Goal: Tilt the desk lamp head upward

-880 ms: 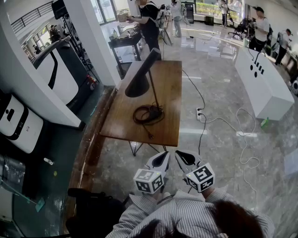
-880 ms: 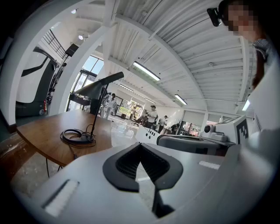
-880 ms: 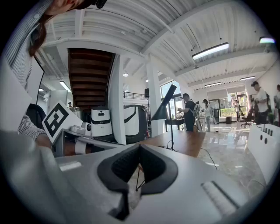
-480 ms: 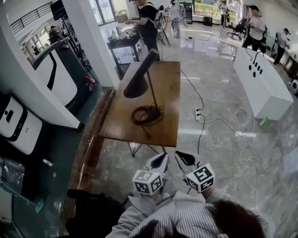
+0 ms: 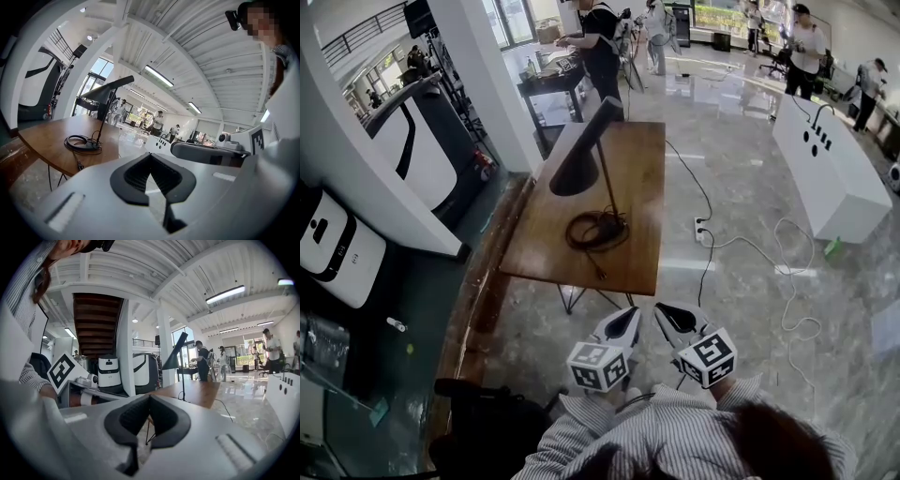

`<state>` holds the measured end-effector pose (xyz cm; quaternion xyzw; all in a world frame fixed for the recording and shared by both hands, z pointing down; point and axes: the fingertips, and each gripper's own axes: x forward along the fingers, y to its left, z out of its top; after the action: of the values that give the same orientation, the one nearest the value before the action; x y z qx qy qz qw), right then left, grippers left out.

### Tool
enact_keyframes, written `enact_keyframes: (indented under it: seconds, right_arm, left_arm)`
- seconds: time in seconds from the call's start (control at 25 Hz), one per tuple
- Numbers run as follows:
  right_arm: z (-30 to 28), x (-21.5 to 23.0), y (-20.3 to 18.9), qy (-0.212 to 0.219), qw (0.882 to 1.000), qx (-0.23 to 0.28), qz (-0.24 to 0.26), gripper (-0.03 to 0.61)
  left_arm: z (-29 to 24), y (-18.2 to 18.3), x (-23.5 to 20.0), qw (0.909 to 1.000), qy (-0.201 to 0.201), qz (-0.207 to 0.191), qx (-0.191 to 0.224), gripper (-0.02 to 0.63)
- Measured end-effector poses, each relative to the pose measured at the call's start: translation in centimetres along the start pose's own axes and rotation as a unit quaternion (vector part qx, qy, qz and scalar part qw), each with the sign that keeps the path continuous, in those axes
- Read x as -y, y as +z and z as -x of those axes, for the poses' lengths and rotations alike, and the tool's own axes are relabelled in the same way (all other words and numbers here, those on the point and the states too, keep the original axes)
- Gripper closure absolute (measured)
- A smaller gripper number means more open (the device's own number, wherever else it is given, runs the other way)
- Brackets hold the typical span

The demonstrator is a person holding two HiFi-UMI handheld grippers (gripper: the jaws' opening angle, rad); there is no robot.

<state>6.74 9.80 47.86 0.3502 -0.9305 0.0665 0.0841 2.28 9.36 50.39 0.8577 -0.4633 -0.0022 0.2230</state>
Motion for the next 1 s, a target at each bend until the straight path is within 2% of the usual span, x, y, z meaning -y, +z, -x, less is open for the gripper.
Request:
enact_keyframes:
  seconds: [0.28, 0.56, 0.76, 1.0]
  right_arm:
    - [0.4, 2.2, 1.3, 0.016, 0.999, 0.034, 0.014, 0.575]
    - [-0.8, 4.6, 0.7, 0.025, 0.998, 0.018, 0.048, 0.575]
    - [-4.2, 7.1, 1.5, 0.026, 0.996, 0.015, 0.078, 0.575]
    - [-10.7, 10.0, 4.7, 0.019, 0.993, 0.028, 0.116, 0.575]
  left_arm:
    - [-1.5, 1.2, 0.0, 0.9997, 0.008, -0.017, 0.017, 0.611]
    - [-4.1, 2.1, -1.8, 0.9988, 0.022, -0.039, 0.019, 0.609]
    - [-7.0, 3.7, -5.2, 0.9979, 0.031, -0.052, 0.021, 0.583]
    - [-11.3, 6.8, -11.1, 0.9983, 0.021, -0.051, 0.019, 0.565]
